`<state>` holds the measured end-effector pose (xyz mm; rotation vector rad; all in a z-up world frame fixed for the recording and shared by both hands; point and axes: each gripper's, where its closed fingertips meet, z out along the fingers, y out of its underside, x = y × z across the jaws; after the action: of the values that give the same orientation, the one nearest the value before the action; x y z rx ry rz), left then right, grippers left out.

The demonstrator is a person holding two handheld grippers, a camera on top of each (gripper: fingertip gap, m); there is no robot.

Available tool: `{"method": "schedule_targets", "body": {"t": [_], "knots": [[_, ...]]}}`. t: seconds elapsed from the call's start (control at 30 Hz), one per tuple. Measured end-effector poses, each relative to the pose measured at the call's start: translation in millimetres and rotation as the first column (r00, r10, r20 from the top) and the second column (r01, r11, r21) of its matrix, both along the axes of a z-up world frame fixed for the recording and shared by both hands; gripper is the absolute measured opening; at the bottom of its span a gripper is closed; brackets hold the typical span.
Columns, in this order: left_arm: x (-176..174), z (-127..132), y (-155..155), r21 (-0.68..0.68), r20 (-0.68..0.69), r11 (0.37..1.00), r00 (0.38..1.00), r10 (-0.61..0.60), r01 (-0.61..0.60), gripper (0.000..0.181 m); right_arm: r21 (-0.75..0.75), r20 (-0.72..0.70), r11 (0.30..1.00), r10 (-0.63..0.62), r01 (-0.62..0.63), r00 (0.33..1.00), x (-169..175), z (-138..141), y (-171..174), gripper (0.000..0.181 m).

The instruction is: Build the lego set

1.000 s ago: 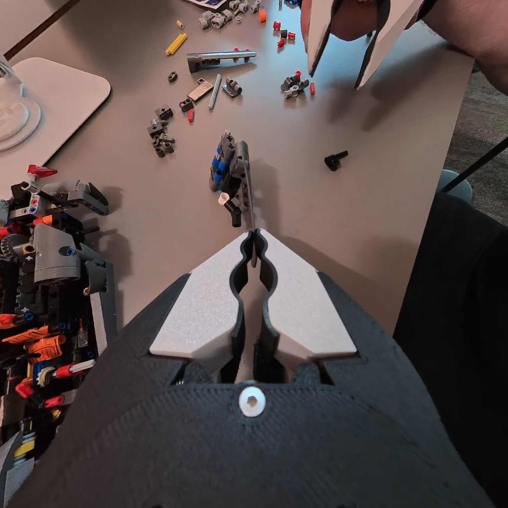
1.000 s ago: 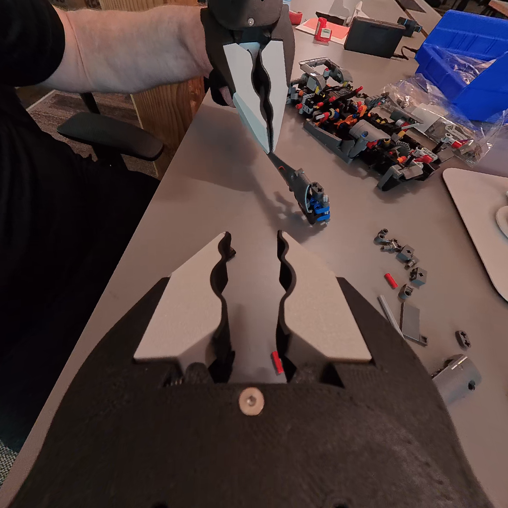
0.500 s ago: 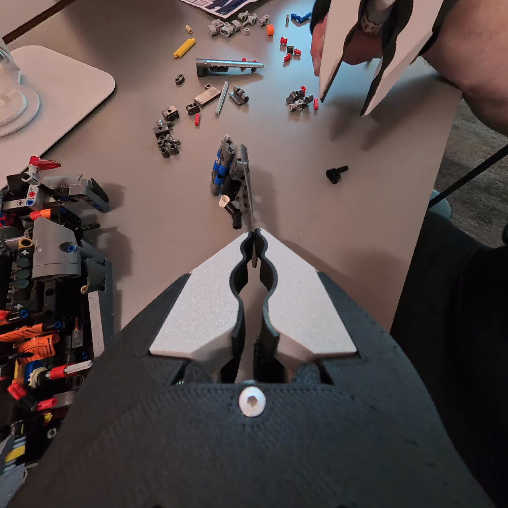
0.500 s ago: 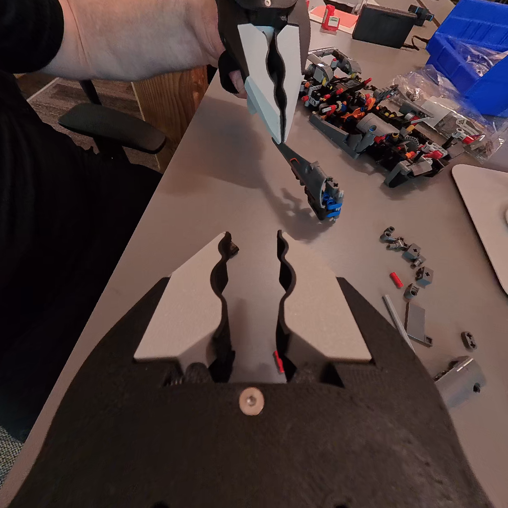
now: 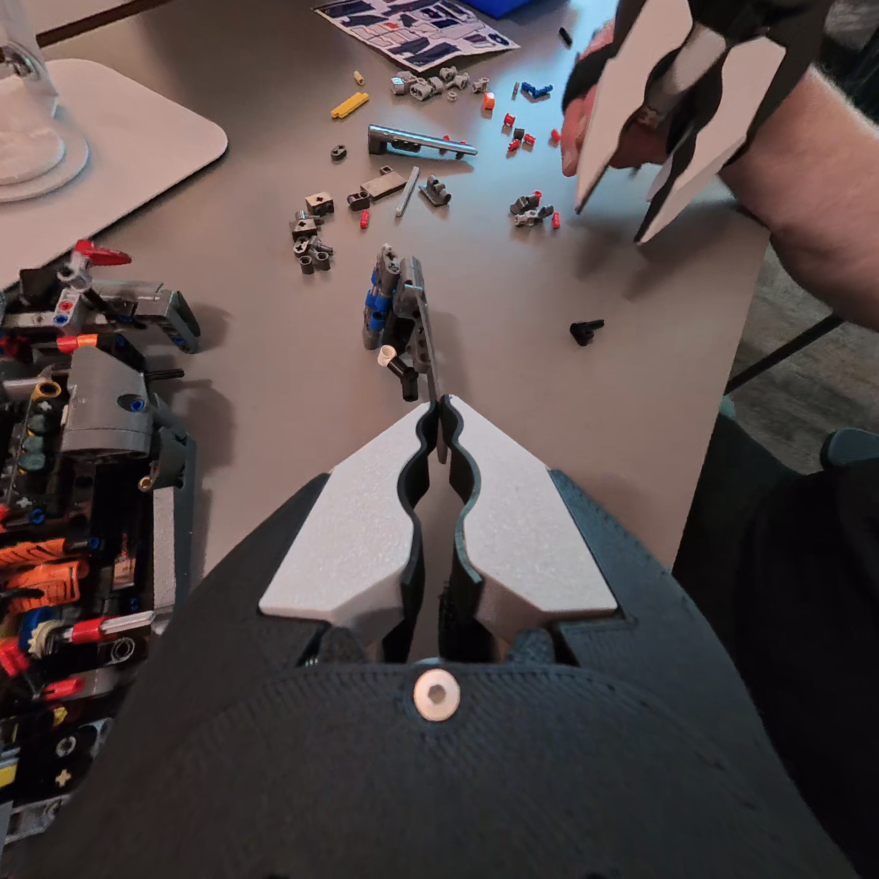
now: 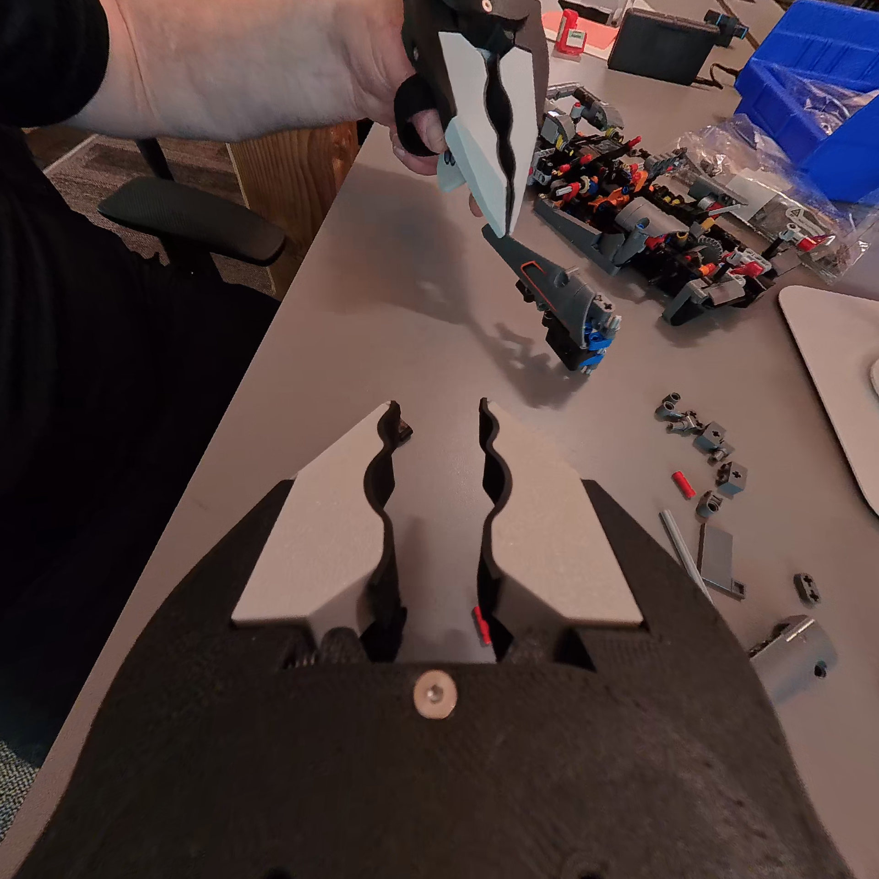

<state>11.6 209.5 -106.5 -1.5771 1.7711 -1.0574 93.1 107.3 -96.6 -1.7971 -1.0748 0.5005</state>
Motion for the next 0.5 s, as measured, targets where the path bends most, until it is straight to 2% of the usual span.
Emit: {"method": "schedule_targets", "body": {"t": [0.13,0.3,0.5], "knots": [[-1.8,-1.7,-18.7,0.175,-0.012,0.982,0.997,-0.076,0.077,0.0,-0.002,0.002,1.0,0.0,0.0,1.0,0.2,-0.6,-0.1,0.031],[-5.6,-12.8,-38.7,0.388,-0.087,0.913,0.991,-0.103,0.129,0.0,-0.005,0.003,1.0,0.0,0.0,1.0,0.4,-1.5,-0.3,0.031],[-6.8,-14.7,-53.3,0.43,-0.08,0.89,0.988,-0.132,0.153,0.001,-0.008,0.003,1.0,-0.004,0.004,1.0,1.3,-2.0,0.0,0.031]]}}
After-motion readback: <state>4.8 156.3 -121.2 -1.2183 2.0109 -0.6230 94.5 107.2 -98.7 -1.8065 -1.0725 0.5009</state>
